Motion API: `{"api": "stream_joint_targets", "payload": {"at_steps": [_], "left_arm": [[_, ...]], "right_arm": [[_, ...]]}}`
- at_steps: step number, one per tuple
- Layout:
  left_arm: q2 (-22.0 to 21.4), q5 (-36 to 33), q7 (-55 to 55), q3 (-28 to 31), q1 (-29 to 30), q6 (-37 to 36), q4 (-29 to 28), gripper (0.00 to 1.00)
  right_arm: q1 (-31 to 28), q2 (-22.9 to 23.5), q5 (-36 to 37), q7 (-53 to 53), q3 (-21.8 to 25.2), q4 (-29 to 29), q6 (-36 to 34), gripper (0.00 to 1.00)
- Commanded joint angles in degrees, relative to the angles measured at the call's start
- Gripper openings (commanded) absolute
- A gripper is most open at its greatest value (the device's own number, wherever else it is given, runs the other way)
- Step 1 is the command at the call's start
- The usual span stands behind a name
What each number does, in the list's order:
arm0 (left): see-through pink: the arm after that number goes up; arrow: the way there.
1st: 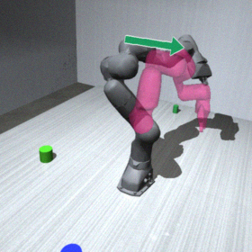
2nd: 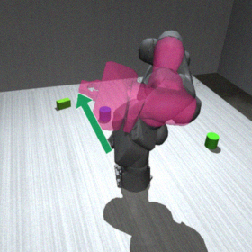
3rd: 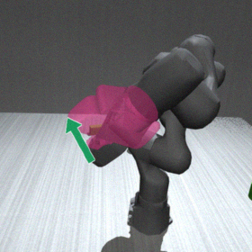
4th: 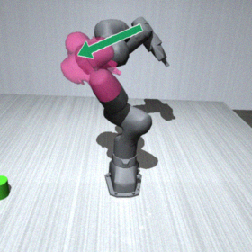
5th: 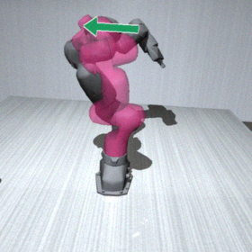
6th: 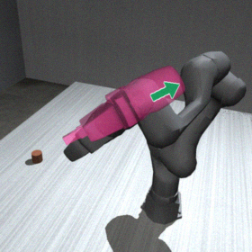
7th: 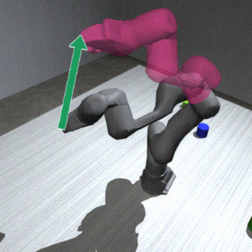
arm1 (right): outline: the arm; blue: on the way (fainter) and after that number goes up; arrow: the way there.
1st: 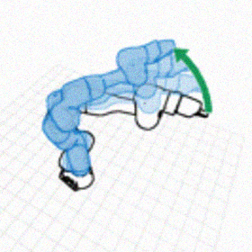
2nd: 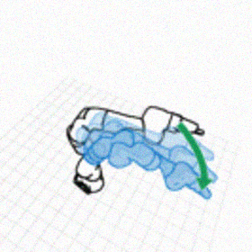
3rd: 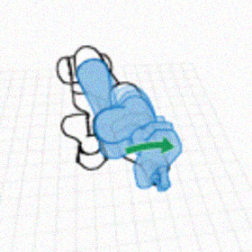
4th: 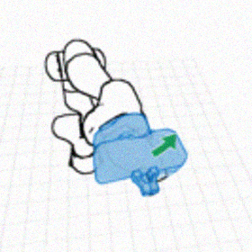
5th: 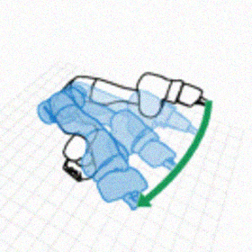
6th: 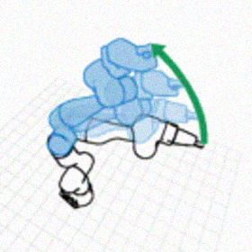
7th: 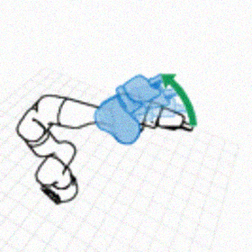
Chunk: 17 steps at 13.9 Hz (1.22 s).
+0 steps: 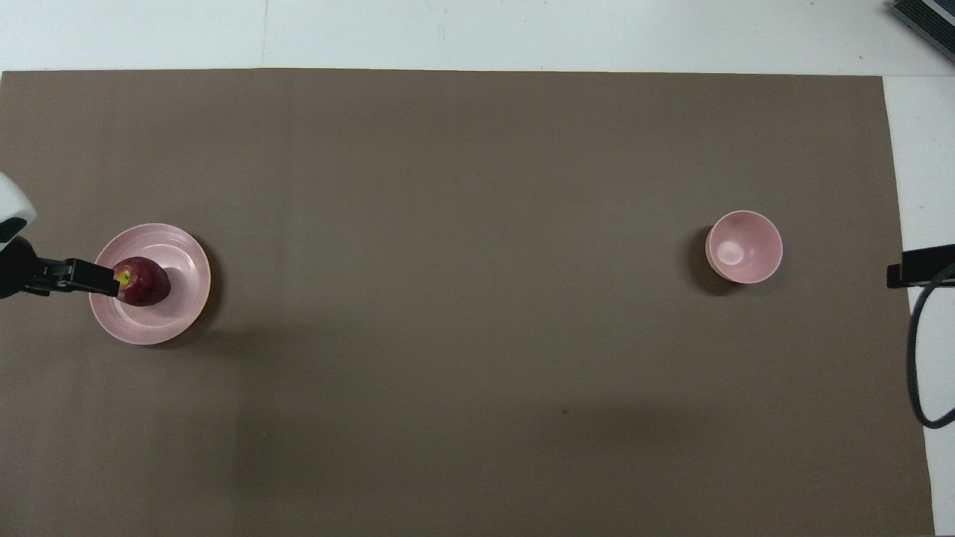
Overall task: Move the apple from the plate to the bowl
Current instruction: 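Lower the left gripper onto the red apple on the plate and close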
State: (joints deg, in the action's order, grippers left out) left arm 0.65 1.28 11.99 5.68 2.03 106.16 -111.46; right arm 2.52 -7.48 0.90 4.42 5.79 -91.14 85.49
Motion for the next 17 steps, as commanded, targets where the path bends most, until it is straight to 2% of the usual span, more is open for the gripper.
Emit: {"api": "stream_joint_targets", "payload": {"at_steps": [1, 6, 9, 17], "left_arm": [[1.18, -0.58, 0.23, -0.32, 0.96, 3.78, -3.32, 1.0], [6.9, -0.58, 0.05, -0.32, 0.96, 13.01, -6.22, 1.0], [8.58, -0.58, -0.13, -0.32, 2.09, 17.23, -7.1, 1.0], [11.3, -0.49, -2.06, -0.41, 1.48, 21.1, -7.72, 1.0]], "right_arm": [[-0.41, -0.08, -0.28, 0.77, -0.43, 0.17, -0.24, 1.0], [-0.41, -0.08, -0.28, 0.77, -0.43, 0.26, -0.24, 1.0], [-0.41, -0.08, -0.28, 0.77, -0.43, 0.26, -0.24, 1.0], [-0.41, -0.08, -0.28, 0.77, -0.43, 0.17, -0.33, 1.0]]}}
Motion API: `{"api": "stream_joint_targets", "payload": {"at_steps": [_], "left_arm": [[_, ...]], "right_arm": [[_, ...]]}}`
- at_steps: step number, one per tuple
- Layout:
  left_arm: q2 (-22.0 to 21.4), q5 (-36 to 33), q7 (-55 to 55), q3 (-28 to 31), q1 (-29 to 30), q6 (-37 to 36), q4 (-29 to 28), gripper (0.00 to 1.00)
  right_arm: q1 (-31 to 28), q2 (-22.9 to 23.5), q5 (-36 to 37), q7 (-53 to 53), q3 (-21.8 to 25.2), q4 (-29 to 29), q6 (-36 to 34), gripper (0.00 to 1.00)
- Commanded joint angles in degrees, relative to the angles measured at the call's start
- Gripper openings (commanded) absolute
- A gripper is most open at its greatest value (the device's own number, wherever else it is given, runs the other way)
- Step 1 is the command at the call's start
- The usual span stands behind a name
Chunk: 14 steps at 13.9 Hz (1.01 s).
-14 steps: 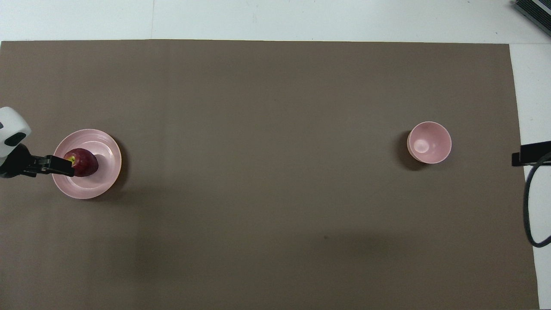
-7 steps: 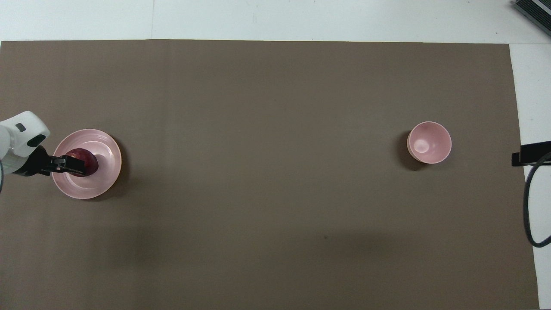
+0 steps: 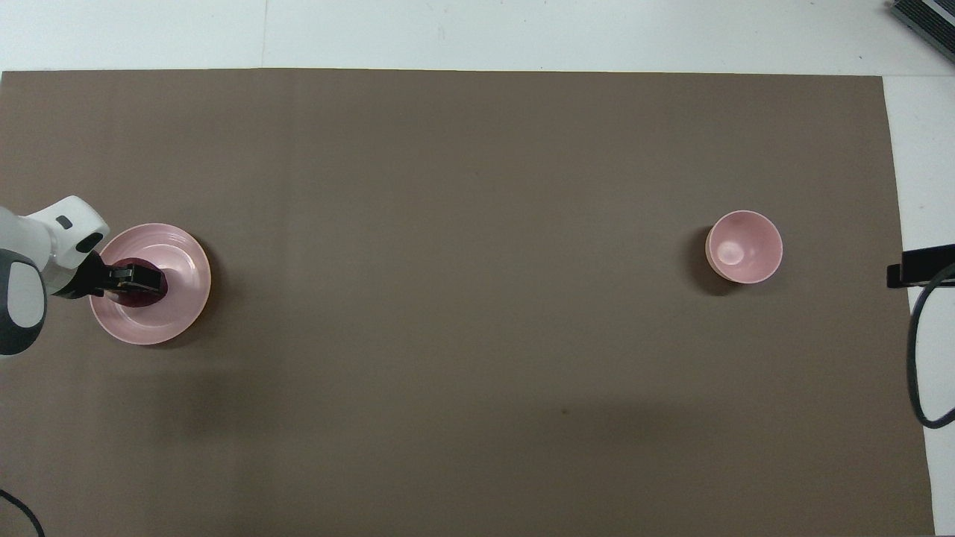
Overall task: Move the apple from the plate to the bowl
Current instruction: 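Lower the left gripper onto the red apple on the plate and close, then lift the apple with the left gripper while the right gripper reaches toward it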
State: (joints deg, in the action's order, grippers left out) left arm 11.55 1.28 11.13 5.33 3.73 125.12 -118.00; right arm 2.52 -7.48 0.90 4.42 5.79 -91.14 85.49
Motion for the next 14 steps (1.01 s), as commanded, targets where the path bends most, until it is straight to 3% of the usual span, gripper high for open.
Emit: {"api": "stream_joint_targets", "payload": {"at_steps": [1, 3, 4, 6, 7, 8, 12, 14], "left_arm": [[0.58, -0.49, -1.2, -0.14, -0.3, 2.58, -1.18, 1.0], [0.67, -0.4, -1.28, -0.14, -0.39, 2.59, -1.18, 1.0], [0.67, -0.4, -2.42, -0.23, -0.56, 2.59, -1.36, 0.94], [0.67, -0.4, -7.06, -0.23, -0.56, 2.5, -1.36, 0.31], [0.67, -0.4, -9.17, -0.23, -0.65, 2.41, -1.27, 0.07], [0.67, -0.4, -9.54, -0.23, -0.83, 2.24, -1.1, 0.0], [0.75, -0.4, -9.72, -0.23, -0.74, -0.65, 0.65, 0.0], [0.75, 0.65, -10.68, -0.23, -0.83, -6.08, 3.98, 0.0]], "right_arm": [[-0.41, -0.08, -0.28, 0.77, -0.43, 0.26, -0.24, 1.0], [-0.41, -0.08, -0.28, 0.77, -0.43, 0.17, -0.33, 1.0], [-0.41, -0.08, -0.28, 0.77, -0.43, 0.26, -0.24, 1.0], [-0.41, -0.08, -0.28, 0.77, -0.43, 0.26, -0.24, 1.0], [-0.41, -0.08, -0.28, 0.77, -0.43, 0.26, -0.24, 1.0], [-0.41, -0.08, -0.28, 0.77, -0.43, 0.17, -0.24, 1.0], [-0.41, -0.08, -0.28, 0.77, -0.43, 0.17, -0.24, 1.0], [-0.41, -0.08, -0.28, 0.77, -0.43, 0.26, -0.24, 1.0]]}}
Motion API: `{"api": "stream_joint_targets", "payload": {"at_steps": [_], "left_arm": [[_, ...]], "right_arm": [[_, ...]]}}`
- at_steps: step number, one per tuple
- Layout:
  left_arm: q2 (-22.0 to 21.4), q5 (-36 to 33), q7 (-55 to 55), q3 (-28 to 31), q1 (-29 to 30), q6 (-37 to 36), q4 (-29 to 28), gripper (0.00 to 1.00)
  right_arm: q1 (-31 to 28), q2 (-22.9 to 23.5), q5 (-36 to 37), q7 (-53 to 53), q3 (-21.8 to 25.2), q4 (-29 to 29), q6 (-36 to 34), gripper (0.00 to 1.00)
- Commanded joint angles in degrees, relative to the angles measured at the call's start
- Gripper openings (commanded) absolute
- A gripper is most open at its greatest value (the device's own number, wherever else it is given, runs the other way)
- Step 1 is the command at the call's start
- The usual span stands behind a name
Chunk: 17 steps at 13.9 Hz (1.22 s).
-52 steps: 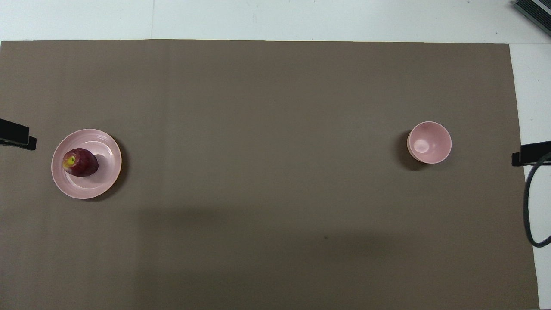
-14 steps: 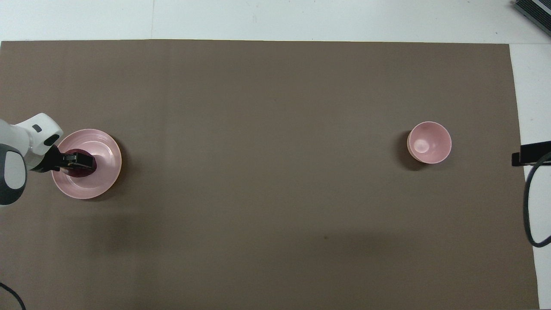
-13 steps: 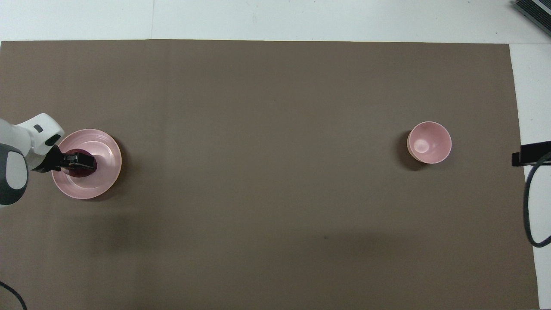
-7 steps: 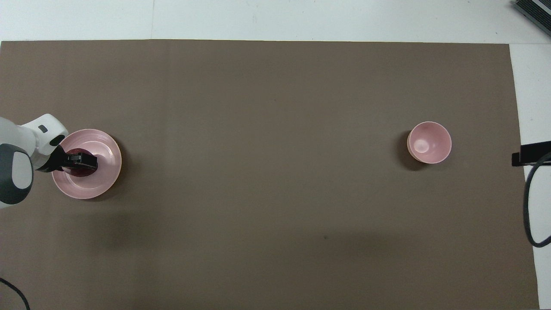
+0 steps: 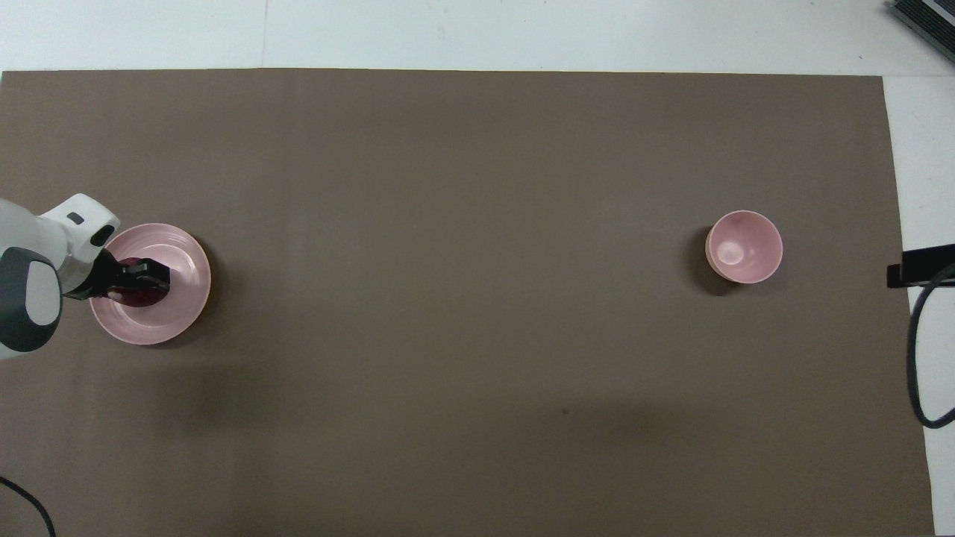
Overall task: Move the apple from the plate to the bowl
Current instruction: 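Lift the apple with the left gripper while the right gripper reaches toward it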
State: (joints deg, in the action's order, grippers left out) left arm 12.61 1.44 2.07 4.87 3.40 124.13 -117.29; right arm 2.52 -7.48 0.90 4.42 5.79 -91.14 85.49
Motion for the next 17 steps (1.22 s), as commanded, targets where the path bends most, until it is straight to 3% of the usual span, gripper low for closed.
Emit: {"api": "stream_joint_targets", "payload": {"at_steps": [1, 10, 14, 17], "left_arm": [[-0.13, 1.8, -2.5, 0.22, -0.59, -8.26, 5.65, 0.0], [0.75, 11.82, -18.74, -0.39, -8.23, -29.28, 20.6, 0.0], [0.22, 16.21, -29.01, -0.39, -15.95, -28.78, 21.14, 0.0], [0.31, 17.54, -42.56, -0.39, -22.63, -22.55, 20.7, 0.0]], "right_arm": [[-0.41, -0.08, -0.28, 0.77, -0.43, 0.26, -0.24, 1.0], [-0.41, -0.08, -0.28, 0.77, -0.43, 0.26, -0.24, 1.0], [-0.41, -0.08, -0.28, 0.77, -0.43, 0.26, -0.24, 1.0], [-0.41, -0.08, -0.28, 0.77, -0.43, 0.26, -0.24, 1.0]]}}
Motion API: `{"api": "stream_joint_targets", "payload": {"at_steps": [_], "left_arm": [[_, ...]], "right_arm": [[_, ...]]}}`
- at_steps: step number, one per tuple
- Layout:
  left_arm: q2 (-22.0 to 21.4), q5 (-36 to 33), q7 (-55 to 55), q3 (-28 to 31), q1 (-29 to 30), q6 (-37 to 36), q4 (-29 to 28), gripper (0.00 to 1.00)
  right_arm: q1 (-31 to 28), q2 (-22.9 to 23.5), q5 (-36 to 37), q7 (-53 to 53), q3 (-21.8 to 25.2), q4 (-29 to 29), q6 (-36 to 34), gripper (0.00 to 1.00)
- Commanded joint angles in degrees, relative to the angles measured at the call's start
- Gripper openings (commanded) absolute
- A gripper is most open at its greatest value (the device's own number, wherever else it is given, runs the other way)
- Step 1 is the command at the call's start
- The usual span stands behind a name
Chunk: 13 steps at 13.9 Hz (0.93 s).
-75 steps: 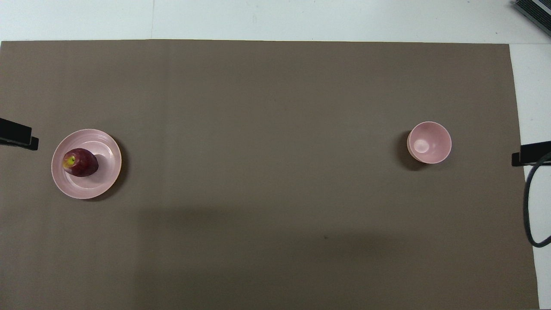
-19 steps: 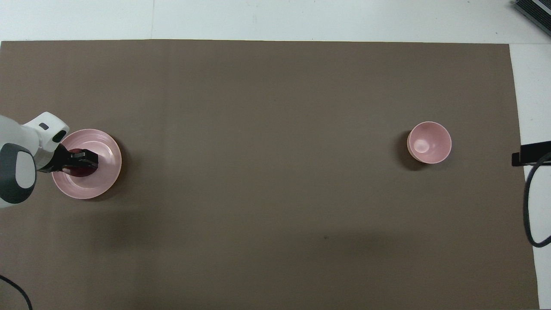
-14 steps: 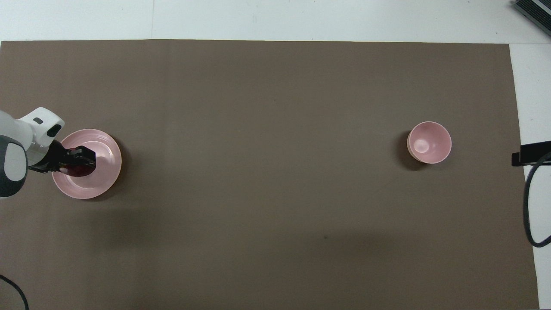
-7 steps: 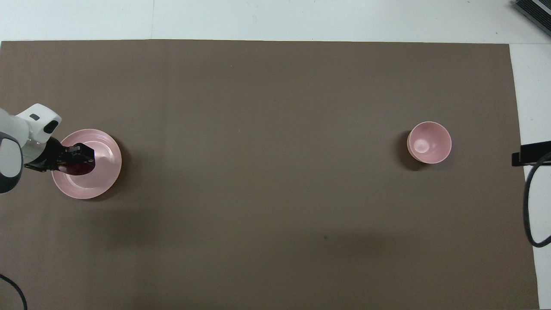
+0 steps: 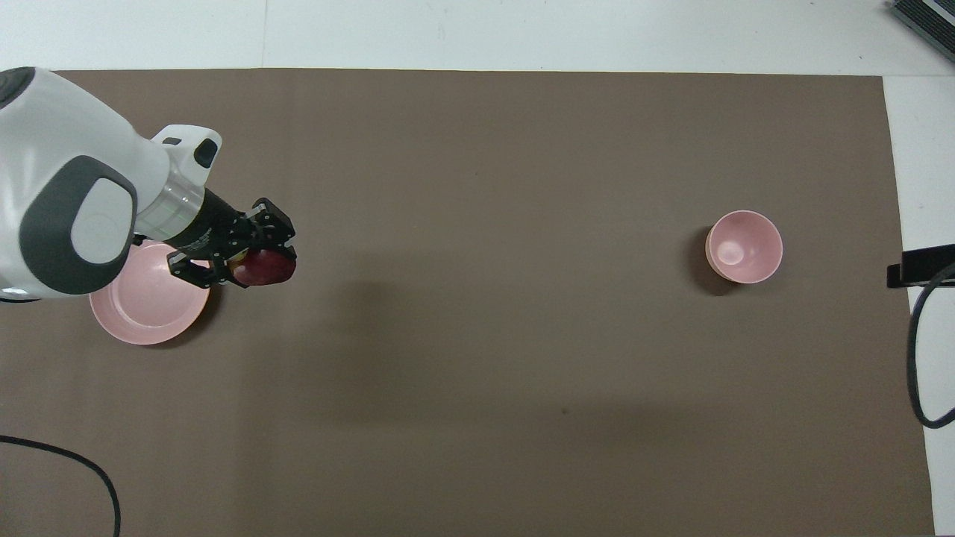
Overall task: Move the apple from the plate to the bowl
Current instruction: 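Lift the apple with the left gripper while the right gripper reaches toward it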
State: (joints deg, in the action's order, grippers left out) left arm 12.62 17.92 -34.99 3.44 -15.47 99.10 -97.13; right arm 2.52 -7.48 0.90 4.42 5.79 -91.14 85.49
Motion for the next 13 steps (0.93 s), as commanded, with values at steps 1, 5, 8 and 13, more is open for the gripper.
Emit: {"api": "stream_joint_targets", "payload": {"at_steps": [1, 5, 8, 13], "left_arm": [[0.39, 3.77, -6.23, 0.7, -5.08, 3.29, 0.8, 0.0], [0.39, 16.42, -9.48, -1.05, -7.91, 6.46, 1.07, 0.0], [0.3, 22.16, -9.84, -5.44, -7.82, 8.22, 1.07, 0.0], [0.13, 29.43, -11.15, -8.53, -7.82, 6.55, 0.8, 0.0]], "right_arm": [[-0.41, -0.08, -0.28, 0.77, -0.43, 0.26, -0.24, 1.0], [-0.41, -0.08, -0.28, 0.86, -0.43, 0.26, -0.24, 1.0], [-0.59, -0.17, -0.37, 0.59, -0.08, 0.26, -1.63, 1.0], [-0.85, 0.0, -11.33, -1.42, 0.01, -2.28, -1.13, 1.0]]}}
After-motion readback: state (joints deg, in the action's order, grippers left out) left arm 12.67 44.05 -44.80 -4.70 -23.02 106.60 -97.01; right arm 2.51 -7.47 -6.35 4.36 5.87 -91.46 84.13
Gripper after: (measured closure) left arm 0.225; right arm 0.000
